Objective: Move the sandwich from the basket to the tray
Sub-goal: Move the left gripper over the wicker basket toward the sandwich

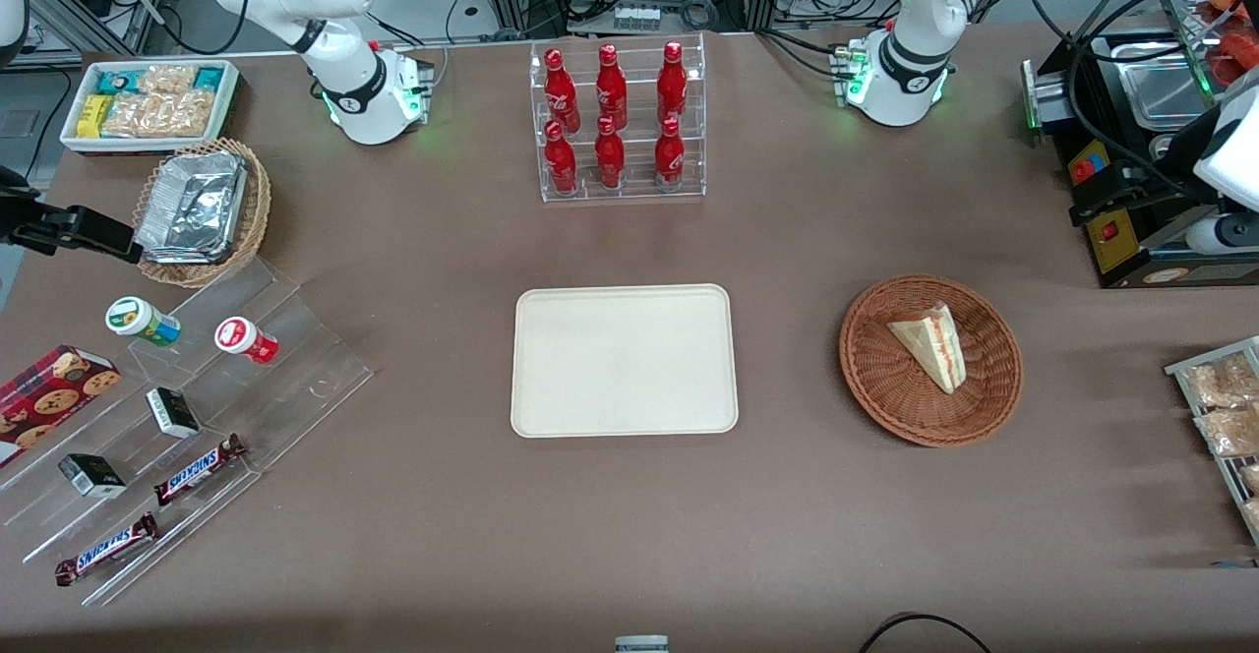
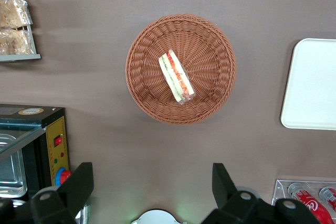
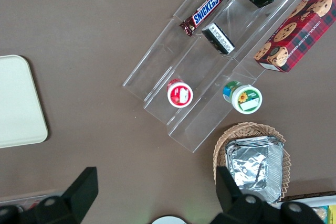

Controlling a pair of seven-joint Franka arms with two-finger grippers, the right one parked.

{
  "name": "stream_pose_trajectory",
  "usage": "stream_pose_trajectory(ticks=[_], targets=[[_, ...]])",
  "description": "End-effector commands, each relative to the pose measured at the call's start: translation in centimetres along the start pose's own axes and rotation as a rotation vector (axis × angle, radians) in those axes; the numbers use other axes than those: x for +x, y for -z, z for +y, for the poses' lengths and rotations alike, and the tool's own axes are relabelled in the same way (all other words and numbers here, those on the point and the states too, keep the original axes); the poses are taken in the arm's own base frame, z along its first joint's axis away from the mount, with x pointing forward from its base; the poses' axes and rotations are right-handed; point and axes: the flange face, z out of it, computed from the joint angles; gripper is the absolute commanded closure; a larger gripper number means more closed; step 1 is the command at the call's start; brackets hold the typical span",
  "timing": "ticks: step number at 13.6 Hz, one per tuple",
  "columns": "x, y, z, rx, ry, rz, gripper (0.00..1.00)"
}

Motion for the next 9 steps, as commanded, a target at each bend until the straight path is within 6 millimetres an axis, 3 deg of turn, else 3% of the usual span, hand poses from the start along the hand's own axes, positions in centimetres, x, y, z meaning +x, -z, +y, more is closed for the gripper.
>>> stream_pose_trajectory(ticks=[1, 5, 9], targets=[[-0.3, 0.7, -0.3, 0.019, -0.006, 0.008, 0.00], [0.0, 0.0, -0.2, 0.015, -0.001, 0.003, 0.00], [0.6, -4.7, 0.1, 0.027, 0.169, -0.034, 0.00]])
